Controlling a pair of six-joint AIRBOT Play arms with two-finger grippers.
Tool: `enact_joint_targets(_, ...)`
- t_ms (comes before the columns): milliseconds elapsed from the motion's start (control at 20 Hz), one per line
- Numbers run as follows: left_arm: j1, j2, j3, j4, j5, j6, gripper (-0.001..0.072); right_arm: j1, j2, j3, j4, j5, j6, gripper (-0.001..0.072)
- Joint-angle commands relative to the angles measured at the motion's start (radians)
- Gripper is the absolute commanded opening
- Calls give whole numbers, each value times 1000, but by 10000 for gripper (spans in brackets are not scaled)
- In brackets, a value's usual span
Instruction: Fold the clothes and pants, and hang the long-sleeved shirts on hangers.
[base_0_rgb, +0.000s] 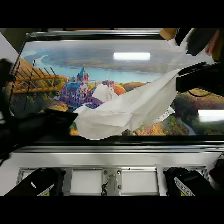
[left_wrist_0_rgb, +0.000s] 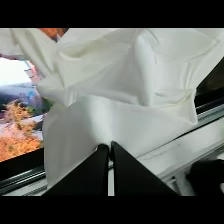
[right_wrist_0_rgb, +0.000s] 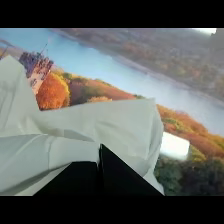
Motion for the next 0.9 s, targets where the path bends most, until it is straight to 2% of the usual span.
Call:
enact_joint_targets(0, -46, -199, 19, 187, -34, -11, 11, -25, -188, 11, 0, 30, 34, 11)
enact_joint_targets(200, 69, -454, 19, 172, 101, 60, 12, -110, -465, 11, 5, -167, 85, 27)
enact_joint_targets(250, 95, -514, 19, 173, 143, 60, 12, -131, -510, 11, 15, -188, 86, 140)
enact_joint_targets(300, 116, -563, 19, 171, 180, 61, 12, -143, -538, 11, 16, -188, 86, 415)
enact_joint_targets(350, 138, -605, 20, 171, 213, 72, 12, -149, -549, 11, 15, -183, 75, 557)
enact_joint_targets(450, 193, -669, 20, 122, 257, 96, 12, -142, -533, 11, 26, -166, 6, 502)
enact_joint_targets(600, 281, -713, 20, -3, 278, 158, 12, -87, -477, 10, 126, -90, -74, 502)
enact_joint_targets(700, 325, -720, 19, -55, 295, 190, 12, 0, -452, -11, 154, -59, -91, 502)
enact_joint_targets(850, 362, -719, 20, -61, 303, 191, 12, 180, -449, -85, 153, -71, -90, 502)
